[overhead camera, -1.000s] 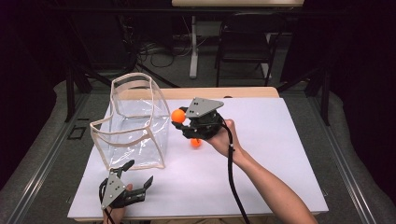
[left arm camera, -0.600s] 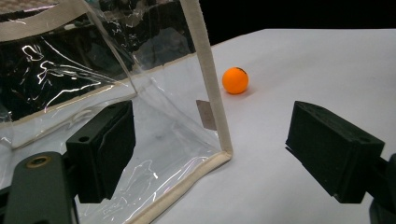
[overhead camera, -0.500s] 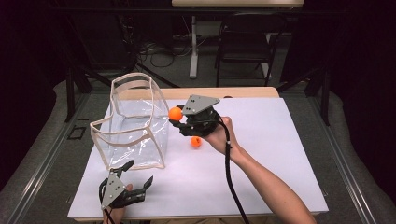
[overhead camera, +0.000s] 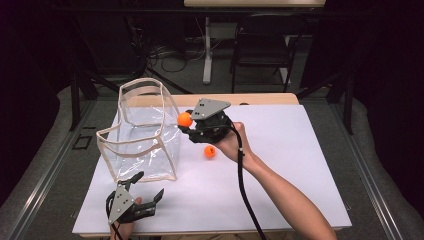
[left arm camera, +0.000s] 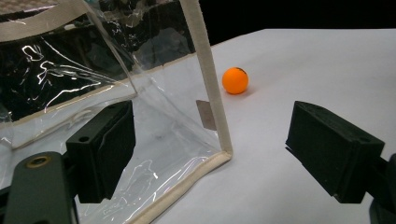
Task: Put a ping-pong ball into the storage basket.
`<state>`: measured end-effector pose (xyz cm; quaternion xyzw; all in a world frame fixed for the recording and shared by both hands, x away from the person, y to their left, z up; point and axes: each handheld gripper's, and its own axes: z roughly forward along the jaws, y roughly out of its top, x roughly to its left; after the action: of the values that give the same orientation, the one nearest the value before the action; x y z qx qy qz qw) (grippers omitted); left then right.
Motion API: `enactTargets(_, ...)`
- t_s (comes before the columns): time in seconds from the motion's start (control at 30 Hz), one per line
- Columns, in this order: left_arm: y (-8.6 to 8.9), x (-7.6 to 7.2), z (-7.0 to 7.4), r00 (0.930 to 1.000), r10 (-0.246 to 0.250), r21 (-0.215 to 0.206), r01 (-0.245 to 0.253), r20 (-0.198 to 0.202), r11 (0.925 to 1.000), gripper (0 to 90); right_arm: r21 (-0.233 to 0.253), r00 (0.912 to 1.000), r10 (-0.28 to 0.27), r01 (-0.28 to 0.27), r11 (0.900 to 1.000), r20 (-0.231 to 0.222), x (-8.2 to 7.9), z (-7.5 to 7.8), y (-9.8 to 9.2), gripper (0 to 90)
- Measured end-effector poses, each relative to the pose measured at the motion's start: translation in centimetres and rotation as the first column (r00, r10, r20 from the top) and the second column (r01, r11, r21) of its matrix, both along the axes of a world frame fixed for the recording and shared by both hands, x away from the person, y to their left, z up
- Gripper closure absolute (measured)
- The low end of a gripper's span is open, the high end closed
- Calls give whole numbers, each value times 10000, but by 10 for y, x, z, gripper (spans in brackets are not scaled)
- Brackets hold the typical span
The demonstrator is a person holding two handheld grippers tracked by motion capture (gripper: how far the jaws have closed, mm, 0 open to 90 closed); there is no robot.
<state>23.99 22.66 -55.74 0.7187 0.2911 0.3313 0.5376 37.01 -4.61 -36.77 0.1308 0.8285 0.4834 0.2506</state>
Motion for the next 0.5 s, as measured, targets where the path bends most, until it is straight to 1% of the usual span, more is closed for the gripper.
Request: enactTargets(0.5,0,0,0,10000,15,8,-15,3,10000,155,-19,10000,95,-95,10000,21,5,5,11,506)
